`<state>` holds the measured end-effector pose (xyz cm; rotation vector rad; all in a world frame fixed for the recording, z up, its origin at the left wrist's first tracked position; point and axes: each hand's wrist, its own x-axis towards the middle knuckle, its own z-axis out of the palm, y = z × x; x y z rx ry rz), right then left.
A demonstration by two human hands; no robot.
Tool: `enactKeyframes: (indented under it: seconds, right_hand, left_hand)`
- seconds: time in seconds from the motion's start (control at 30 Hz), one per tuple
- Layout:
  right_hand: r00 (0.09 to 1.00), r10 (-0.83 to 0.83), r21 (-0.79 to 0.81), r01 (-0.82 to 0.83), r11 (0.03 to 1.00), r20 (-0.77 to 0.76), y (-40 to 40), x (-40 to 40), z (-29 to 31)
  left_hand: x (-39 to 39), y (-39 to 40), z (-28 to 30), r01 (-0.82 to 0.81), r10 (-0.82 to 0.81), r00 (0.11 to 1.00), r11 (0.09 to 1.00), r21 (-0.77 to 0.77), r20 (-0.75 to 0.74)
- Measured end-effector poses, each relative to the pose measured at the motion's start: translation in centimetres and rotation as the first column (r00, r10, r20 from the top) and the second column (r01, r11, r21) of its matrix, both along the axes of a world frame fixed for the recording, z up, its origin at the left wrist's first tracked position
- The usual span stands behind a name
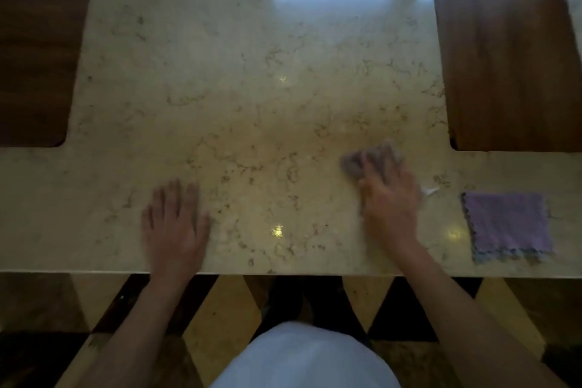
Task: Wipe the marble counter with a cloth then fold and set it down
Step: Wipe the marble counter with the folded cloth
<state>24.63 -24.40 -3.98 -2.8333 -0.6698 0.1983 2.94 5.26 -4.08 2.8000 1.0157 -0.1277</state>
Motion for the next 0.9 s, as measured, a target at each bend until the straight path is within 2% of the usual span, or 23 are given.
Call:
enactKeyframes:
  seconds: [0.03,0.07,0.1,0.23,0.27,0.33,0.4,0.5,0.57,0.67,0.8,0.9]
  right_hand:
    - [0.987,-0.161,-0.017,0.161,0.987,-0.016,1.7,0.9,0.1]
    - [0.968,-0.251,-0.036,0.25,0.968,-0.027,3.7,1.0,0.3]
    - [0.966,-0.259,-0.045,0.257,0.965,-0.03,5.5,0.4,0.3]
    - [0.997,0.076,-0.032,-0.077,0.997,-0.015,10.0,-8.1,0.2]
    - [0.993,0.11,-0.025,-0.111,0.993,-0.037,10.5,-10.6,0.5]
    - [0.991,0.103,0.001,-0.103,0.995,-0.09,11.0,-13.4,1.4]
    - [0.987,0.109,0.061,-0.102,0.993,-0.12,10.7,-12.9,2.3]
    - [0.958,0.114,0.293,-0.033,0.955,-0.262,9.4,-9.1,3.9]
    - [0.931,0.066,0.366,0.076,0.927,-0.36,9.0,-6.6,4.8]
    - [0.901,-0.002,0.278,0.136,0.951,-0.435,9.8,-4.2,5.0]
    - [0.885,0.046,0.151,0.027,0.988,-0.463,10.9,-2.9,4.9]
    - [0.877,0.017,0.105,0.038,0.994,-0.48,11.1,-2.4,5.2]
  left_hand:
    - [0.1,0.0,-0.2,0.003,-0.003,1.0,1.0,-0.006,-0.003]
    - [0.1,-0.2,-0.3,0.006,-0.006,1.0,1.0,-0.017,-0.005]
    - [0.2,-0.2,-0.3,0.007,-0.007,1.0,1.0,-0.025,-0.007]
    - [0.3,0.1,-0.1,0.011,-0.012,1.0,1.0,-0.028,-0.013]
    - [0.4,0.1,0.1,0.001,-0.002,1.0,0.999,-0.039,-0.013]
    - [1.0,-0.3,0.9,-0.014,0.015,1.0,0.999,-0.052,0.014]
    - [2.1,-1.1,1.9,0.002,0.007,0.995,0.996,-0.088,0.104]
    - [4.1,-3.1,3.2,0.038,0.028,0.972,0.959,-0.28,0.231]
    - [5.4,-4.5,4.1,0.024,0.09,0.967,0.897,-0.441,0.236]
    - [6.7,-5.6,4.4,-0.082,0.193,0.97,0.832,-0.548,0.148]
    - [7.4,-5.8,4.4,-0.22,0.279,0.96,0.761,-0.611,0.002]
    - [7.9,-5.7,5.0,-0.245,0.27,0.961,0.747,-0.618,-0.054]
